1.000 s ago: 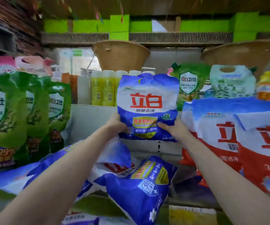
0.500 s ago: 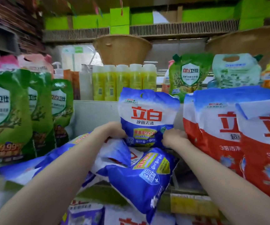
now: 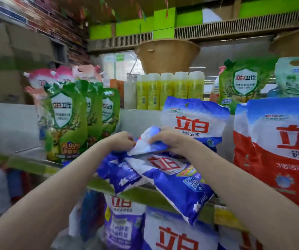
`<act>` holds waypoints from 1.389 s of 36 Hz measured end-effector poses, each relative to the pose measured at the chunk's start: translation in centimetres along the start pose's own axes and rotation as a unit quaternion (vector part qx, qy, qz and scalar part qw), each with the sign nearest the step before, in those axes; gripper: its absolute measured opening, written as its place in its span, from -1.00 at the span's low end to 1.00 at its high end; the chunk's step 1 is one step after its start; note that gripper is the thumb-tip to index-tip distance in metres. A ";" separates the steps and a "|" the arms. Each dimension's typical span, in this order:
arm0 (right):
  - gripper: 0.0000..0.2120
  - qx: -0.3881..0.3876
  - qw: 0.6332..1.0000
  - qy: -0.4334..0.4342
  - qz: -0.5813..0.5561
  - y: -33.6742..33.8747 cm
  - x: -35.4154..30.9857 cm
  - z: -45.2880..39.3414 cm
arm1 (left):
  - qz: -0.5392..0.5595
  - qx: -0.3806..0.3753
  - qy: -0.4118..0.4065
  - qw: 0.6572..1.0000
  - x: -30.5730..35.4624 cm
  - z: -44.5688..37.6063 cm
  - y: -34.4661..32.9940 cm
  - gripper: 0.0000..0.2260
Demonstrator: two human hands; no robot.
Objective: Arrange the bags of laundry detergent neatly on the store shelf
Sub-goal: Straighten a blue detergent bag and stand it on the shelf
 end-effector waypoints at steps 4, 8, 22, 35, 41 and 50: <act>-0.66 0.082 0.987 0.107 -0.083 -1.8 -3.8 -1.3 | 0.269 0.039 -0.009 0.962 -0.9 1.7 1.4 -0.54; -0.65 0.157 0.960 0.141 -0.182 -1.7 -7.4 -2.8 | 0.346 0.069 -0.075 0.933 -1.5 4.3 3.2 -0.51; -0.56 -0.066 0.975 0.014 0.210 -1.7 -5.0 1.2 | 0.112 0.311 0.108 0.937 3.5 2.1 6.3 -0.67; -0.83 0.205 0.959 0.068 -0.182 7.4 -0.7 3.5 | 0.280 0.190 0.012 0.941 7.0 0.8 0.9 -0.36; -0.90 0.172 0.951 0.106 -0.234 10.8 0.5 5.3 | 0.539 -0.027 0.052 0.840 6.8 -0.3 -1.0 -0.62; -0.59 0.308 0.949 0.071 0.006 12.5 5.9 3.4 | 0.233 0.073 -0.033 0.969 8.0 -2.4 -4.2 -0.64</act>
Point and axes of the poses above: each hand's wrist, its own z-axis away from the middle knuckle, its own y-axis out of the back of the hand, x = y × z, the point moved 1 cm from there along -z, towards the middle knuckle, and after that the axes turned 3 degrees about -y, right-handed, at the moved point
